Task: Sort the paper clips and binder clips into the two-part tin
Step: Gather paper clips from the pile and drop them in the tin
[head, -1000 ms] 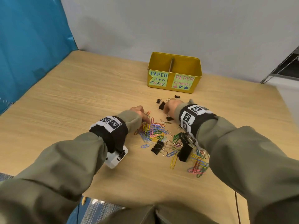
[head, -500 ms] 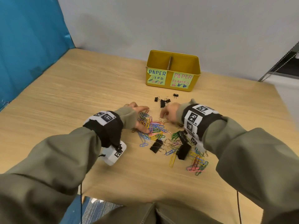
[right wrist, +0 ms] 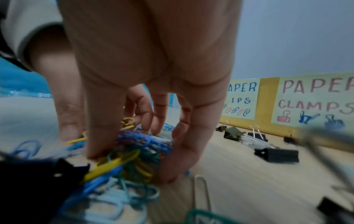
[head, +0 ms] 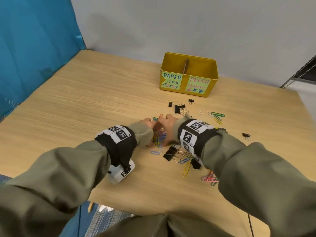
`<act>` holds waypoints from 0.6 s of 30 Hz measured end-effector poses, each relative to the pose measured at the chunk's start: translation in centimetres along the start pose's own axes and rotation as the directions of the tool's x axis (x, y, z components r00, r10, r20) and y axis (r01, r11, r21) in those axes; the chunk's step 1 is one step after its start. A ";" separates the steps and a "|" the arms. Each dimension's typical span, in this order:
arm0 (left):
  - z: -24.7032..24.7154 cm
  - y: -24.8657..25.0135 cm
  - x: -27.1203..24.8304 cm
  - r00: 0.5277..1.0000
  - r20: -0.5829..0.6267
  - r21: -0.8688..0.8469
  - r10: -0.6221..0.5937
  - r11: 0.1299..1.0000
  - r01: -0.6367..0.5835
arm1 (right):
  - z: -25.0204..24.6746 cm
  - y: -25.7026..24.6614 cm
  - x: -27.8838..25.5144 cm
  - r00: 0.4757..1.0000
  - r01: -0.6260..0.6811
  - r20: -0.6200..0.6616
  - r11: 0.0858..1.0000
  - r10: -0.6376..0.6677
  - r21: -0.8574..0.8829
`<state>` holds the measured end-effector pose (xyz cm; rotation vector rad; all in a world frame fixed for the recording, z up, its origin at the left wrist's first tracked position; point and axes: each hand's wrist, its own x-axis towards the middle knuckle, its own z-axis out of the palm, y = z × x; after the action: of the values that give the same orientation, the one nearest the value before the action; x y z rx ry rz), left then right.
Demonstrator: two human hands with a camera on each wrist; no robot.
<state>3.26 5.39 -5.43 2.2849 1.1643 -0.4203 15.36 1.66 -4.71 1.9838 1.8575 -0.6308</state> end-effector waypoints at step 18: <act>-7.8 -0.1 4.7 0.999 -0.047 -0.670 -0.005 0.742 -0.028 | -6.9 7.1 0.8 0.996 0.013 -0.052 0.447 0.076 0.894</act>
<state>6.15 13.06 -1.43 1.6608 1.0903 0.0726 22.99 5.48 0.32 2.6518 1.6264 -1.8751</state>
